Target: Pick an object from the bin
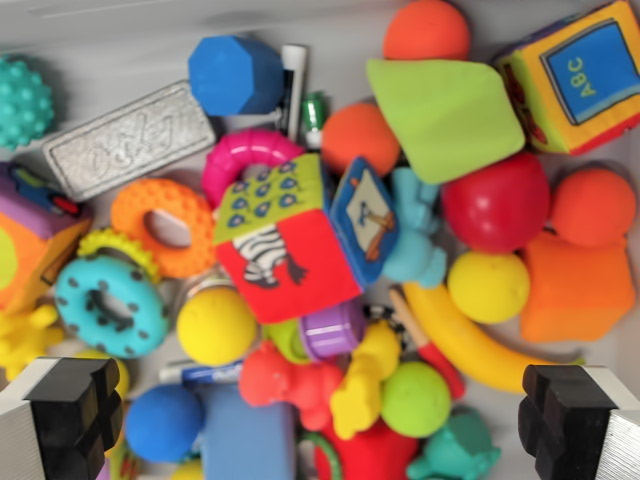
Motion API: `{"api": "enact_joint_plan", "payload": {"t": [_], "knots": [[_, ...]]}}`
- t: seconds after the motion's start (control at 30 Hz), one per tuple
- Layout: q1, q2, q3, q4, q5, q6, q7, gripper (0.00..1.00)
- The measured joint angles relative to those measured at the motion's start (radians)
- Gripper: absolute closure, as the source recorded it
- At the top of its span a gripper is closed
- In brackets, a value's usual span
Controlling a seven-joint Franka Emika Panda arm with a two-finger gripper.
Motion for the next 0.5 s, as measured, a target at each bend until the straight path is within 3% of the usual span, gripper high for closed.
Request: {"api": "enact_joint_plan", "payload": {"t": [0.5], "knots": [[0.0,0.008,0.0,-0.024,0.0,0.026,0.115,0.0]]}}
